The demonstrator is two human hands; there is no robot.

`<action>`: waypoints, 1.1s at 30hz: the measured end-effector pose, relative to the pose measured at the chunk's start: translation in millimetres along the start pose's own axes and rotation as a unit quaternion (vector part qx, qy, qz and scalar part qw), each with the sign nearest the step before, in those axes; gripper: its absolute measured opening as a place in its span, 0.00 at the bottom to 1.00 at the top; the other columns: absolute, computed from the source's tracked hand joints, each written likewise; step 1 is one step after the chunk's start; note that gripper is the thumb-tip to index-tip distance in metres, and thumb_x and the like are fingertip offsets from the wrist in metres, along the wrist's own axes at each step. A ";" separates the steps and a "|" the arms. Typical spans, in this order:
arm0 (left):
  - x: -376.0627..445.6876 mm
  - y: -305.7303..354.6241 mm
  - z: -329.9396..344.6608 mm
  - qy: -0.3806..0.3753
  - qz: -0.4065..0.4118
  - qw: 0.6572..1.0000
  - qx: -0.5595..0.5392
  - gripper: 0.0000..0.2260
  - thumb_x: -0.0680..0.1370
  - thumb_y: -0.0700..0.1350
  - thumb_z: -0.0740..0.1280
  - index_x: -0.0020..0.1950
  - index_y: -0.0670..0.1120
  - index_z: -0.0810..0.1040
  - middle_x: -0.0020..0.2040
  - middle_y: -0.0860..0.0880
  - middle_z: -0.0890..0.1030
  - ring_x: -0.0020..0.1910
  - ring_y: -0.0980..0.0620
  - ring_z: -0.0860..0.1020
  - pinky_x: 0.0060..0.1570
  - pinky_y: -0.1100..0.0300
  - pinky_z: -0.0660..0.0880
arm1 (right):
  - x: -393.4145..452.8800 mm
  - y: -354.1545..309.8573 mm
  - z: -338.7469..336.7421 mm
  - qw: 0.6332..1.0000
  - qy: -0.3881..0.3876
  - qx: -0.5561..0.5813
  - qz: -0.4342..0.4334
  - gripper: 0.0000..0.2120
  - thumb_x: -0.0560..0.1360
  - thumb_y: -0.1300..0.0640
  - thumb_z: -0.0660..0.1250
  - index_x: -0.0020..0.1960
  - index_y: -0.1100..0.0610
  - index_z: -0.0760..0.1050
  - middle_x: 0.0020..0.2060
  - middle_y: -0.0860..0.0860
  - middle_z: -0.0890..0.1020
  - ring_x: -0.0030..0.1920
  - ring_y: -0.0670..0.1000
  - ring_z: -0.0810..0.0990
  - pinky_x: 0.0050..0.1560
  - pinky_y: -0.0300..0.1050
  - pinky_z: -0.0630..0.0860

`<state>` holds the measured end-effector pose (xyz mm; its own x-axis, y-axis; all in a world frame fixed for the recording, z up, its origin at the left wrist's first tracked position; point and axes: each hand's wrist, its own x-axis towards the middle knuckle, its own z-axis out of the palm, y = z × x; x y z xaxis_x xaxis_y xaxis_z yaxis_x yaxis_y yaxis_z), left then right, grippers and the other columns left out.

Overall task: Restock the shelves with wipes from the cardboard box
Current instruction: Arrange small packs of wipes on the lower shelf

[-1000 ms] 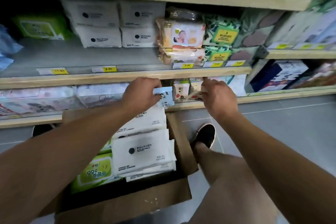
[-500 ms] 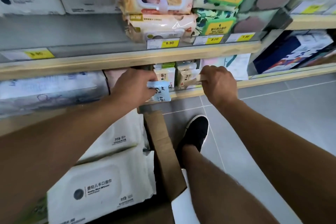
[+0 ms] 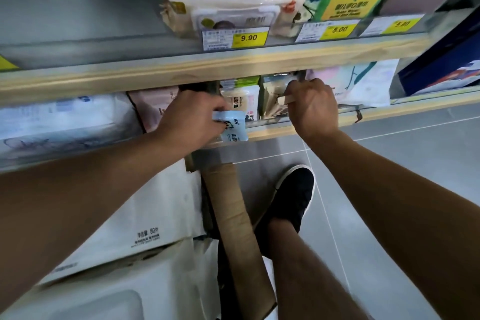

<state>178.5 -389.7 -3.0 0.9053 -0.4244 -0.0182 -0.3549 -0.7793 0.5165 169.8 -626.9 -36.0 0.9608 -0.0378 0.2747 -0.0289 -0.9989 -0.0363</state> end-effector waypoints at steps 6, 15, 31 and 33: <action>6.0 2.3 2.2 0.064 0.019 0.998 0.008 0.07 0.70 0.46 0.72 0.47 0.49 0.82 0.43 0.47 0.83 0.43 0.46 0.79 0.41 0.53 0.74 | -9.1 -0.6 21.9 0.999 0.019 0.027 0.012 0.09 0.63 0.73 0.66 0.39 0.62 0.79 0.32 0.62 0.80 0.36 0.63 0.78 0.36 0.49 0.74; 17.6 8.9 14.7 0.103 0.034 0.994 0.029 0.08 0.71 0.45 0.72 0.48 0.45 0.81 0.44 0.44 0.83 0.43 0.44 0.80 0.40 0.55 0.72 | -12.8 2.9 38.2 0.998 -0.004 0.059 0.010 0.13 0.67 0.72 0.64 0.48 0.62 0.80 0.41 0.62 0.82 0.43 0.63 0.78 0.45 0.52 0.74; 39.6 17.8 62.2 0.077 0.017 0.989 0.124 0.09 0.74 0.45 0.69 0.53 0.47 0.79 0.50 0.44 0.82 0.49 0.39 0.79 0.46 0.49 0.75 | -41.2 -1.0 31.1 0.989 0.022 0.144 0.027 0.23 0.67 0.60 0.69 0.62 0.58 0.74 0.57 0.56 0.76 0.58 0.59 0.74 0.62 0.50 0.70; 40.3 14.7 63.1 0.077 0.014 0.988 0.130 0.08 0.74 0.45 0.68 0.52 0.47 0.79 0.50 0.43 0.82 0.49 0.38 0.79 0.45 0.49 0.75 | -41.5 -2.0 31.8 0.989 0.023 0.146 0.026 0.23 0.66 0.60 0.69 0.62 0.58 0.74 0.57 0.56 0.76 0.58 0.59 0.74 0.62 0.50 0.70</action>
<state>195.0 -447.3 -50.2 0.9122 -0.3872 0.1341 -0.4097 -0.8689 0.2778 138.8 -622.5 -77.9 0.9460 -0.0976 0.3091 0.0088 -0.9455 -0.3255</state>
